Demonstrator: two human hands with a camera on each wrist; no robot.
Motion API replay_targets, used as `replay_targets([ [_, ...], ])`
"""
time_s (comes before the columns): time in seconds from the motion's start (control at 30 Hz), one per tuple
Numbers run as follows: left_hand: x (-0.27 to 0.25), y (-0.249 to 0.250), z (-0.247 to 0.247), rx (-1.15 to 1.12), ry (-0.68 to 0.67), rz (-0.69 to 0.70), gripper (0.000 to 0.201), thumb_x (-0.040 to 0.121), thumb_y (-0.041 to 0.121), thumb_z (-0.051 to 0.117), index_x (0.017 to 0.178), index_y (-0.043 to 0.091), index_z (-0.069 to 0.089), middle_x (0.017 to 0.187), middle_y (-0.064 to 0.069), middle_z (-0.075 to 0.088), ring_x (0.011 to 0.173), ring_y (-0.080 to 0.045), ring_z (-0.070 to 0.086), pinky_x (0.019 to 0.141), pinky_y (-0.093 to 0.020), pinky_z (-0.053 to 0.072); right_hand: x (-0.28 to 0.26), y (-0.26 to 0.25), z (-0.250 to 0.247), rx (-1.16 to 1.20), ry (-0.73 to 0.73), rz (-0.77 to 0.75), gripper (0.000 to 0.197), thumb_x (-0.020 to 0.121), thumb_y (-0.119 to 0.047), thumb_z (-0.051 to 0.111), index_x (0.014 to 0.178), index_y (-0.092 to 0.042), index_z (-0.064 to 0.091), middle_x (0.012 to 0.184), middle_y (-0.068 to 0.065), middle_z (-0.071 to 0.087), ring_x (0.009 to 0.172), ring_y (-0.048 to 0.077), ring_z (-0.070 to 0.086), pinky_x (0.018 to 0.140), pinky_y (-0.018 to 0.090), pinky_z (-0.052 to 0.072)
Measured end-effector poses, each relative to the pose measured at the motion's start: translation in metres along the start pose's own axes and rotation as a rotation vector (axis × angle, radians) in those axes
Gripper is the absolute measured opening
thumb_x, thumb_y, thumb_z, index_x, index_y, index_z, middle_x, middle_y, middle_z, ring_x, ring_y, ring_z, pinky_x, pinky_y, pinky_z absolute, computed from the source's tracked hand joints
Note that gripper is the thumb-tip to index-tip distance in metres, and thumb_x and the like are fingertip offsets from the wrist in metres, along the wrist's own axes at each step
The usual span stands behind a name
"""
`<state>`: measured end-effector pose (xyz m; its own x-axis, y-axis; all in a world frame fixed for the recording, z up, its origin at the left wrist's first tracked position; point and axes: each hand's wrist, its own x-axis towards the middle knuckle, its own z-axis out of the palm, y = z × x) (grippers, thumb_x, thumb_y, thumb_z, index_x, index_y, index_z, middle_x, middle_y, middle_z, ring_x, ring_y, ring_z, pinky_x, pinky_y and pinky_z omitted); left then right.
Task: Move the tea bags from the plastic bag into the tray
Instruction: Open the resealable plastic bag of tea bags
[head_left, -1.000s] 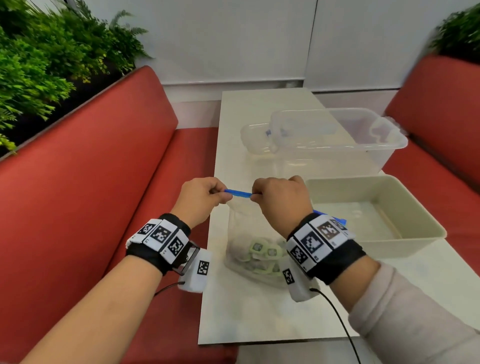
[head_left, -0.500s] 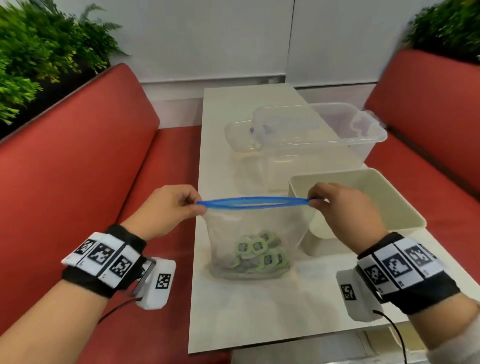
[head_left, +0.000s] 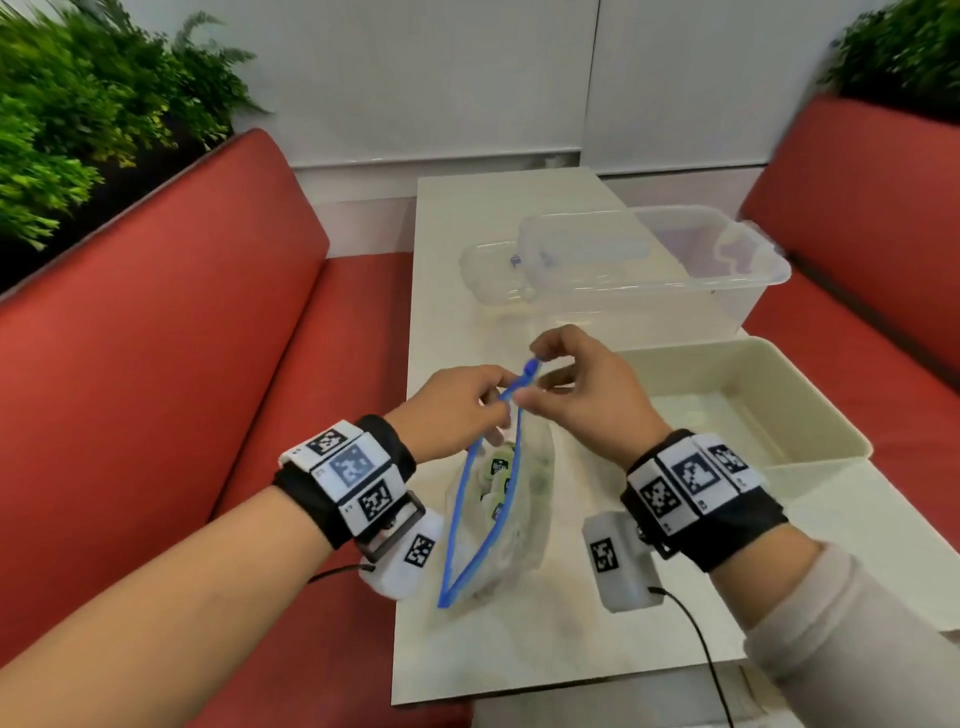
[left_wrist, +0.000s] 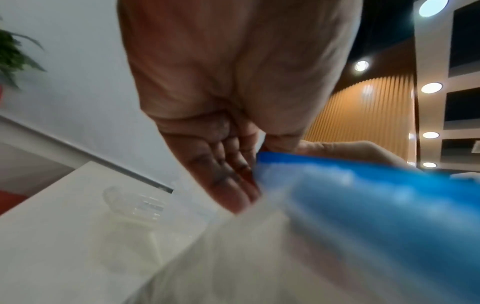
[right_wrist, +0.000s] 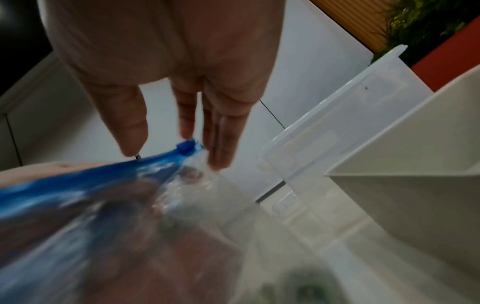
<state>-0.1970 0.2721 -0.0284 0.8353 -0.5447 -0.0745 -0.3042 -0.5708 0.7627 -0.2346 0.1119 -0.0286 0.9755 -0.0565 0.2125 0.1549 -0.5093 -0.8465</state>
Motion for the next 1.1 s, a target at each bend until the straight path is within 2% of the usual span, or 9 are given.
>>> replay_targets([
  [0.1,0.001,-0.007,0.008,-0.125,0.054,-0.053,0.02,0.095,0.02,0.049,0.091,0.008,0.066,0.067,0.0,0.058,0.059,-0.009,0.063,0.059,-0.032,0.058,-0.007,0.007,0.009,-0.129,0.027,0.131,0.06,0.067,-0.029,0.08,0.117,-0.016,0.049,0.106,-0.004,0.051,0.086,0.013,0.056,0.073,0.023,0.045],
  [0.23,-0.006,-0.014,0.014,-0.431,0.041,-0.154,0.032,0.097,0.025,0.045,0.072,0.013,0.058,0.075,0.0,0.061,0.071,-0.012,0.063,0.06,-0.032,0.053,-0.012,0.015,0.006,-0.198,-0.105,0.168,0.013,0.084,-0.014,0.059,0.096,-0.015,0.063,0.074,-0.004,0.062,0.067,0.014,0.057,0.06,0.019,0.042],
  [0.3,-0.009,-0.018,0.014,-0.623,-0.043,-0.179,0.036,0.099,0.028,0.04,0.068,0.015,0.053,0.077,0.001,0.062,0.077,-0.013,0.064,0.066,-0.032,0.052,-0.014,0.02,0.004,-0.114,-0.168,0.187,0.014,0.09,-0.008,0.051,0.088,-0.014,0.063,0.066,-0.003,0.062,0.056,0.012,0.056,0.052,0.012,0.041],
  [0.43,-0.013,-0.025,0.023,-1.109,-0.144,-0.2,0.036,0.097,0.033,0.032,0.077,0.013,0.054,0.081,0.002,0.062,0.076,-0.008,0.066,0.065,-0.023,0.054,-0.021,0.024,0.002,0.176,-0.231,0.291,0.02,0.093,-0.004,0.049,0.075,-0.011,0.056,0.059,0.004,0.058,0.046,0.014,0.05,0.048,0.017,0.04],
  [0.63,-0.012,-0.039,0.047,-1.649,0.075,-0.094,0.024,0.074,0.027,0.06,0.086,0.011,0.075,0.091,-0.001,0.074,0.084,-0.013,0.071,0.073,-0.028,0.058,-0.033,0.04,0.008,0.141,-0.167,0.418,0.03,0.091,-0.021,0.056,0.064,-0.015,0.046,0.051,-0.001,0.05,0.043,0.013,0.044,0.046,0.024,0.034],
  [0.77,-0.006,-0.055,0.055,-1.72,0.284,-0.118,0.03,0.094,0.015,0.038,0.106,0.012,0.065,0.097,-0.001,0.073,0.087,-0.009,0.07,0.079,-0.022,0.057,-0.044,0.045,0.015,0.349,-0.229,0.503,0.04,0.096,-0.022,0.049,0.056,-0.015,0.047,0.047,0.003,0.045,0.035,0.013,0.041,0.041,0.021,0.031],
  [0.87,-0.005,-0.066,0.063,-1.663,0.334,-0.252,0.031,0.1,0.017,0.033,0.117,0.008,0.056,0.105,-0.006,0.068,0.092,-0.014,0.067,0.089,-0.029,0.052,-0.041,0.042,0.025,0.692,-0.143,0.509,0.024,0.097,-0.013,0.044,0.077,-0.015,0.058,0.054,-0.003,0.058,0.05,0.01,0.052,0.051,0.023,0.039],
  [1.0,-0.012,-0.074,0.066,-1.29,0.222,-0.566,0.019,0.094,0.028,0.049,0.088,0.013,0.059,0.065,0.004,0.057,0.053,-0.005,0.049,0.053,-0.017,0.039,-0.034,0.039,0.031,0.895,-0.056,0.474,0.016,0.095,-0.004,0.045,0.094,-0.016,0.055,0.068,-0.002,0.07,0.061,0.009,0.064,0.066,0.03,0.046],
  [1.1,-0.017,-0.071,0.058,-1.201,0.128,-0.624,0.021,0.093,0.021,0.05,0.073,0.013,0.052,0.05,0.007,0.051,0.037,-0.001,0.042,0.035,-0.012,0.034,-0.037,0.038,0.036,0.907,-0.051,0.437,0.023,0.09,0.004,0.05,0.098,-0.017,0.054,0.076,0.003,0.071,0.062,0.011,0.065,0.062,0.028,0.052],
])
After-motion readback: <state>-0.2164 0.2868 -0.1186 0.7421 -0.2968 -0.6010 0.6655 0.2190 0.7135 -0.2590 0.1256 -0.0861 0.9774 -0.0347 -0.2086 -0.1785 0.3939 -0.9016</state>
